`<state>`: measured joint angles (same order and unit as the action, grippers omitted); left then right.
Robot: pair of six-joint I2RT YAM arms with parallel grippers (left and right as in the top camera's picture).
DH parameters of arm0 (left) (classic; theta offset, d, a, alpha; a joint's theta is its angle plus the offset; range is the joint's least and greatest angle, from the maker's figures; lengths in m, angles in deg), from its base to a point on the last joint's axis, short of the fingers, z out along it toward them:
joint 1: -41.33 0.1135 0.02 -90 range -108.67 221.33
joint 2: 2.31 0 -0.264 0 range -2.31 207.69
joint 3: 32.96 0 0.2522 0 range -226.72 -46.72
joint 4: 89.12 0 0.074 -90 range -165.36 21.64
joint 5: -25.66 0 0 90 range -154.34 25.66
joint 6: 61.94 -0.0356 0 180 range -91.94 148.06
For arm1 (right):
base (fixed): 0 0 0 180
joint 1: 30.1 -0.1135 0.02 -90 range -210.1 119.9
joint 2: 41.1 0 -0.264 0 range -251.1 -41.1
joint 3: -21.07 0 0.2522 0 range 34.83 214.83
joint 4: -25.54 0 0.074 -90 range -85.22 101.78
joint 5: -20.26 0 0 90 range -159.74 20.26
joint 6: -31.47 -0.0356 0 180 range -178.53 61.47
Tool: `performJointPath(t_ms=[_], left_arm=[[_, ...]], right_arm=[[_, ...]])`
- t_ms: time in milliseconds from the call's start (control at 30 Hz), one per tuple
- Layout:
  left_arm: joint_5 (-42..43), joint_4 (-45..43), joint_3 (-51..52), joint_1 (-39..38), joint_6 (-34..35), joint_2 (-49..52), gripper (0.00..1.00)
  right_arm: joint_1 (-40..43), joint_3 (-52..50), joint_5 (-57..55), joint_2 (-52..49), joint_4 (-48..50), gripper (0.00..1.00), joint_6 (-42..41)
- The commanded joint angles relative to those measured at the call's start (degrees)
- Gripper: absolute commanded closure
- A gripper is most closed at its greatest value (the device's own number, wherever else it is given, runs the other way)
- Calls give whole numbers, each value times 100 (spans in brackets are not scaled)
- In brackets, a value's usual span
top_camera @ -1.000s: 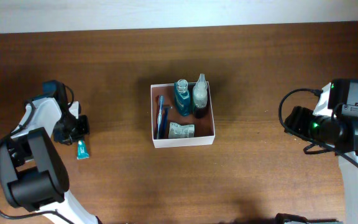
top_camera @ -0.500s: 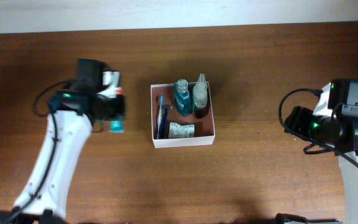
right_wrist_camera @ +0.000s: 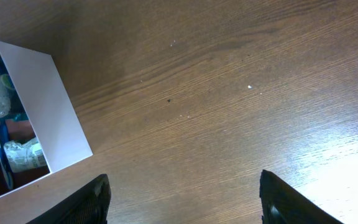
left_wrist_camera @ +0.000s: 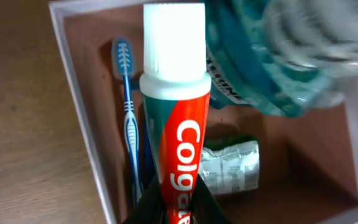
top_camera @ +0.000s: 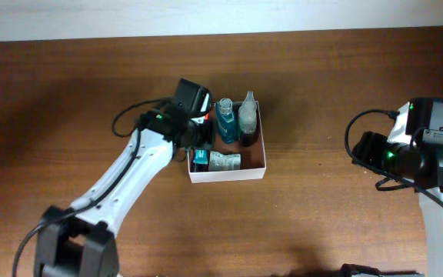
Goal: Pack container
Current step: 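Lift the toothpaste tube into the box's left side and release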
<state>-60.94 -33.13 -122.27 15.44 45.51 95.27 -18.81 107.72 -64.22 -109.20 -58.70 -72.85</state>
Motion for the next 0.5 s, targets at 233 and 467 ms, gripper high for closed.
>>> performJointPath(t_ms=[233,467], left_arm=[[-85,39,-94,-20,214,293,58],[-826,1231,-800,472,-533,-514,38]], right_arm=[[35,-35,7,4,2,31,59],[-175,-35,46,7,214,31,247]])
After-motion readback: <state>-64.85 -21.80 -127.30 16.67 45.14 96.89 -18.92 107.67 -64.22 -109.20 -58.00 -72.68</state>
